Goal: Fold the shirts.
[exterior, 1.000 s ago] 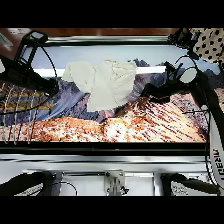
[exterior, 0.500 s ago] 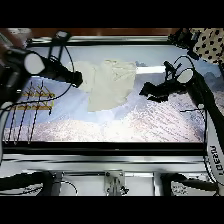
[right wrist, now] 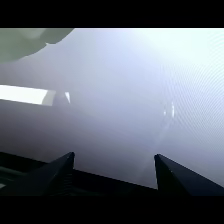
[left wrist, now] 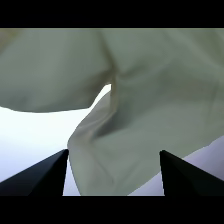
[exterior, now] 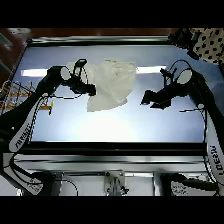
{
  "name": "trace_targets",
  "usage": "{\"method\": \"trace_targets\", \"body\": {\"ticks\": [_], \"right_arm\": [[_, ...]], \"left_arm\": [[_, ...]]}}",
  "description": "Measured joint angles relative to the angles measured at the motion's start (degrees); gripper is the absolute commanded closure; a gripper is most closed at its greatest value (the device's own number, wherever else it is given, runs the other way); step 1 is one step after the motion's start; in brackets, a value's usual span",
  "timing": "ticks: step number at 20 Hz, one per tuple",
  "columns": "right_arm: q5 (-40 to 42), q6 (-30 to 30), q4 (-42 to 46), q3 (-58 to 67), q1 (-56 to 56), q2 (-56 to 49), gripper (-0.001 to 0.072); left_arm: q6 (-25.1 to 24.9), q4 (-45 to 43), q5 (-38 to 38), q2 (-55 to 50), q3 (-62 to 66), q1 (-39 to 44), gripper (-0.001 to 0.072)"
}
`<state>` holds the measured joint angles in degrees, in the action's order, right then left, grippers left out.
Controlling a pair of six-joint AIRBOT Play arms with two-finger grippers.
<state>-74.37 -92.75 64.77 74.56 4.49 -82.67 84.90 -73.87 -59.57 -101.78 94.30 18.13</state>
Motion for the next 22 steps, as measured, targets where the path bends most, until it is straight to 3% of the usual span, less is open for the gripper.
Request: {"method": "trace_targets", "body": {"ticks": [1,2,4,5,6,10,14,16,19,22], "right_arm": [[-0.79,0.00,0.07,0.00,0.00,0.00,0.0080],[-1.60,0.02,0.11,0.00,0.00,0.00,0.0080],[-2.32,0.02,0.11,0.00,0.00,0.02,0.0080],[-3.26,0.04,0.11,0.00,0.00,0.00,0.0080],[-3.63,0.04,0.11,0.00,0.00,0.02,0.0080],[-4.24,0.59,0.22,0.13,-0.07,0.11,0.0079],[-6.49,2.49,0.31,4.24,-1.73,0.13,0.0080],[-8.15,3.10,0.31,9.18,-3.69,0.42,0.0079],[-9.16,3.45,0.28,17.59,-7.65,1.97,0.0079],[-9.42,3.43,0.28,24.83,-11.91,4.48,0.0080]], "left_arm": [[-1.77,2.47,1.11,-2.16,0.00,-0.09,-0.0003],[-2.56,3.56,1.68,-3.26,0.00,-0.02,0.0064],[-3.39,4.92,2.89,-4.85,0.00,0.09,0.0482],[-3.78,5.31,3.61,-5.42,-0.02,0.09,0.0603],[-4.11,5.62,4.37,-5.77,0.00,0.07,0.0643],[-6.64,6.21,3.26,-5.73,1.88,0.04,0.0646],[-20.72,7.08,-6.64,2.38,3.91,1.46,0.0647],[-24.22,7.50,-12.35,9.03,4.22,2.73,0.0647],[-24.68,9.51,-19.80,18.38,2.12,6.84,0.0647],[-20.72,13.11,-22.40,24.74,-4.87,14.73,0.0647]]}}
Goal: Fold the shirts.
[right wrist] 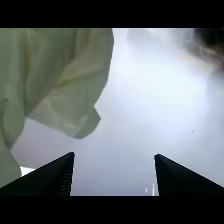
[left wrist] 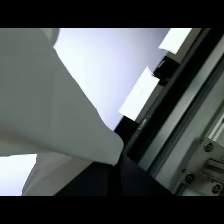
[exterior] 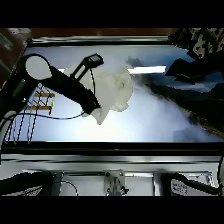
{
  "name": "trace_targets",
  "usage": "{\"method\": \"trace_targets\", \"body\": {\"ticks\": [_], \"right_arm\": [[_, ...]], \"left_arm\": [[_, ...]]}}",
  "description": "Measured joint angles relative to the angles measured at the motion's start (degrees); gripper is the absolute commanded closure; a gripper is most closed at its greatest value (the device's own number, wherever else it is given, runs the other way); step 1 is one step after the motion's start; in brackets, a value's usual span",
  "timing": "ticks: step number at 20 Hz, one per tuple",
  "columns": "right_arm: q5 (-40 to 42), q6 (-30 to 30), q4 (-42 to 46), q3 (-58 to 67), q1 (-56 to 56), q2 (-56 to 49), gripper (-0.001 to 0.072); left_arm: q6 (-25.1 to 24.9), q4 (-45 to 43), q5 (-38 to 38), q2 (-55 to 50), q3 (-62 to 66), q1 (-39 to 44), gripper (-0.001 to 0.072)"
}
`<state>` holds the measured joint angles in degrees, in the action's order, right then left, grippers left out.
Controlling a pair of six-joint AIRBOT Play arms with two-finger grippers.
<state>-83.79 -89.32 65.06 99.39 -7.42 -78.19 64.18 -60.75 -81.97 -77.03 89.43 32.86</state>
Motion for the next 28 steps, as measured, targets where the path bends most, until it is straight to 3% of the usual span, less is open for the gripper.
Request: {"method": "trace_targets", "body": {"ticks": [5,6,7,8,11,14,19,24,28], "right_arm": [[-1.05,0.00,-0.04,6.05,-4.66,4.68,0.0080],[-1.51,0.00,-0.13,6.51,-5.05,5.31,0.0080],[-1.90,0.02,-0.22,6.78,-5.25,5.64,0.0080],[-2.36,0.07,-0.46,7.02,-5.46,5.86,0.0080],[-3.08,0.17,-1.33,7.39,-5.73,5.11,0.0079],[-4.02,0.17,-1.92,7.50,-4.22,2.05,0.0037],[-4.92,0.48,0.24,7.56,4.42,-7.54,0.0037],[-5.09,0.04,1.33,7.56,10.32,-17.77,0.0037],[-7.93,-0.15,3.28,7.56,12.50,-23.54,0.0038]], "left_arm": [[10.73,4.46,9.11,3.87,-16.98,17.51,0.0635],[13.07,4.63,12.13,4.11,-19.52,19.41,0.0480],[14.95,4.48,14.69,4.28,-21.03,20.17,0.0245],[16.55,4.59,16.37,4.55,-21.88,19.96,0.0101],[19.28,4.57,17.55,5.22,-20.44,13.14,0.0092],[20.35,4.46,17.35,5.73,-16.46,0.48,0.0091],[20.98,4.63,17.38,2.95,-14.53,-17.16,0.0090],[20.22,5.73,17.35,-5.11,-14.34,-18.78,0.0091],[19.23,7.32,22.82,-11.15,-14.27,-15.65,0.0091]]}}
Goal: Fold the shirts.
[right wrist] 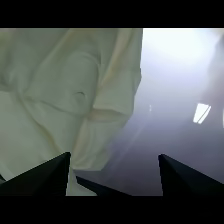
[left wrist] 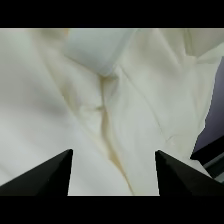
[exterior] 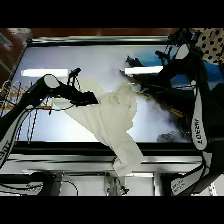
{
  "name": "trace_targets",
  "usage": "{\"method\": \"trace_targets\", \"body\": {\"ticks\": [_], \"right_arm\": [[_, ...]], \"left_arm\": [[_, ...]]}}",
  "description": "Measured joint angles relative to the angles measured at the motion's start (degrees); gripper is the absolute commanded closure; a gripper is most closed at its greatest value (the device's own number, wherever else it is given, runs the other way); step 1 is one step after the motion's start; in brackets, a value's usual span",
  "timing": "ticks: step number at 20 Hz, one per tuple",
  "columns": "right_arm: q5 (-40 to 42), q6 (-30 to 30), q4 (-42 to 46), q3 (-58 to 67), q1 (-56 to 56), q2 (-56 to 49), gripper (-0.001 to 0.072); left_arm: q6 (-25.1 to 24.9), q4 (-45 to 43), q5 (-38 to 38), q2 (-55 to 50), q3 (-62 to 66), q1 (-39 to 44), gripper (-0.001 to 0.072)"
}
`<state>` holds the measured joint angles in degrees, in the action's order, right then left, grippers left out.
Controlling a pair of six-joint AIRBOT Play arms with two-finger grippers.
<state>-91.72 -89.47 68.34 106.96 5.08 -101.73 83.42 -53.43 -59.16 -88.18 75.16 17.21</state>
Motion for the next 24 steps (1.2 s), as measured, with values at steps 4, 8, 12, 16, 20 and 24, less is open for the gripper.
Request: {"method": "trace_targets", "body": {"ticks": [4,8,12,16,20,24], "right_arm": [[-5.18,1.31,4.07,0.00,2.08,-2.80,0.0038],[-6.95,2.62,5.53,0.02,4.50,-3.63,0.0038],[-4.00,2.51,5.68,0.00,7.10,-4.00,0.0038],[0.55,1.60,5.31,0.02,9.73,-5.84,0.0037],[4.79,0.52,1.77,0.02,10.69,-8.37,0.0038],[6.62,-0.31,-0.96,0.02,10.97,-9.38,0.0038]], "left_arm": [[-0.46,3.58,7.93,-3.91,0.13,2.21,0.0096],[-0.66,4.96,13.44,-6.16,0.20,2.82,0.0649],[-4.96,5.16,14.40,-6.03,0.17,2.23,0.0646],[-7.91,0.83,12.61,-2.10,0.20,-1.03,0.0646],[-9.88,-1.60,9.29,2.19,0.20,-3.26,0.0406],[-10.03,-0.83,9.25,0.98,0.20,-2.19,-0.0006]]}}
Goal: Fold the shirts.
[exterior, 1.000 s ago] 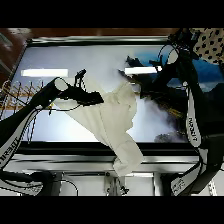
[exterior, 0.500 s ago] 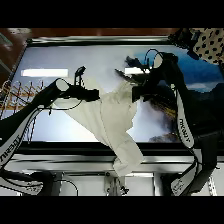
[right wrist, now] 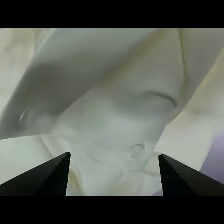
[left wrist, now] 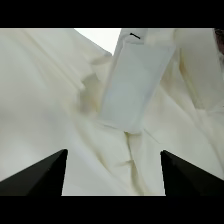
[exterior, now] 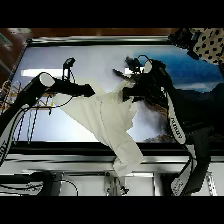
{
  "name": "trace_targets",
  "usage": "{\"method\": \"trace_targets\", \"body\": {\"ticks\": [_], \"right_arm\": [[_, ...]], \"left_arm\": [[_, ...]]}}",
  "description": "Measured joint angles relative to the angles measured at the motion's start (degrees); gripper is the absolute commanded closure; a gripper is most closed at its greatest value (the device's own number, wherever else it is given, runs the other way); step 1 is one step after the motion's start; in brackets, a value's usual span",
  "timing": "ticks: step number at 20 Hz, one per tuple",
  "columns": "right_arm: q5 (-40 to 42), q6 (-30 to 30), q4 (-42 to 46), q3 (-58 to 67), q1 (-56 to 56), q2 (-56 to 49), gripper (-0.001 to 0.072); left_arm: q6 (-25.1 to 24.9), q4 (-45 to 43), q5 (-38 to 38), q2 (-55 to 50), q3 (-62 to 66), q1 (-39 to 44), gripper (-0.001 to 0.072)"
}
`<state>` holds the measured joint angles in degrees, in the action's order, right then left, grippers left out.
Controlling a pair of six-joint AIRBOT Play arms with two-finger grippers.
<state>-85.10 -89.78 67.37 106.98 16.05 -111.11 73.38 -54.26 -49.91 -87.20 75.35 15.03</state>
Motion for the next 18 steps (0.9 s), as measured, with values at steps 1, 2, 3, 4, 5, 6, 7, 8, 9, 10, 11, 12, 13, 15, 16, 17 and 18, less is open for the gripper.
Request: {"method": "trace_targets", "body": {"ticks": [1,2,3,4,5,6,7,8,9,10,11,12,13,15,16,17,18], "right_arm": [[-0.33,-0.04,-0.17,-0.02,0.02,-0.13,0.0038],[-0.85,-0.15,-0.39,-0.02,0.04,-0.17,0.0038],[-1.62,-0.20,-0.61,0.00,0.07,-0.22,0.0038],[-2.64,-0.22,-0.72,-0.02,0.11,-0.28,0.0038],[-3.89,-0.24,-0.79,-0.02,0.11,-0.31,0.0038],[-5.11,-0.24,-0.79,0.00,0.11,-0.31,0.0038],[-6.43,-0.24,-0.61,0.00,0.11,-0.33,0.0038],[-7.63,-0.24,-0.42,-0.02,0.11,-0.28,0.0038],[-8.81,-0.22,-0.07,-0.02,0.11,-0.15,0.0038],[-9.84,-0.17,0.33,-0.02,0.11,0.09,0.0038],[-10.97,-0.09,1.01,0.00,0.09,0.52,0.0038],[-11.72,0.02,1.62,-0.02,-0.02,0.98,0.0037],[-12.17,0.09,2.32,0.00,-0.22,1.51,0.0038],[-12.33,0.07,3.58,0.00,-0.68,2.16,0.0038],[-11.85,0.02,4.11,0.00,-0.74,2.25,0.0038],[-11.10,-0.02,4.20,0.00,-0.72,2.23,0.0037],[-10.23,-0.04,4.39,0.00,-0.61,2.19,0.0038]], "left_arm": [[0.68,0.59,-0.20,-1.14,0.00,0.52,-0.0005],[1.07,1.55,-0.37,-2.49,0.00,1.07,-0.0006],[1.36,2.51,-0.57,-3.78,-0.02,1.46,-0.0005],[1.46,4.00,-0.31,-5.11,0.00,1.81,-0.0005],[1.66,4.98,0.35,-6.27,0.00,2.16,-0.0005],[1.81,5.73,1.11,-7.30,-0.02,2.51,-0.0005],[1.88,6.69,2.49,-8.20,0.00,2.84,-0.0005],[1.90,7.39,3.54,-8.96,0.00,3.10,-0.0004],[2.03,8.17,5.01,-9.66,-0.02,3.34,0.0000],[2.08,8.98,6.58,-10.14,0.00,3.61,0.0104],[2.12,9.53,8.26,-10.51,0.00,3.87,0.0444],[2.12,9.90,9.79,-10.75,-0.02,4.07,0.0638],[2.10,10.29,11.21,-10.93,0.00,4.20,0.0642],[1.31,10.78,12.57,-10.99,0.00,4.39,0.0645],[0.07,10.82,12.94,-10.84,-0.02,4.39,0.0645],[-1.38,10.86,12.96,-10.54,-0.02,4.39,0.0645],[-2.97,11.02,13.00,-10.10,0.00,4.37,0.0645]]}}
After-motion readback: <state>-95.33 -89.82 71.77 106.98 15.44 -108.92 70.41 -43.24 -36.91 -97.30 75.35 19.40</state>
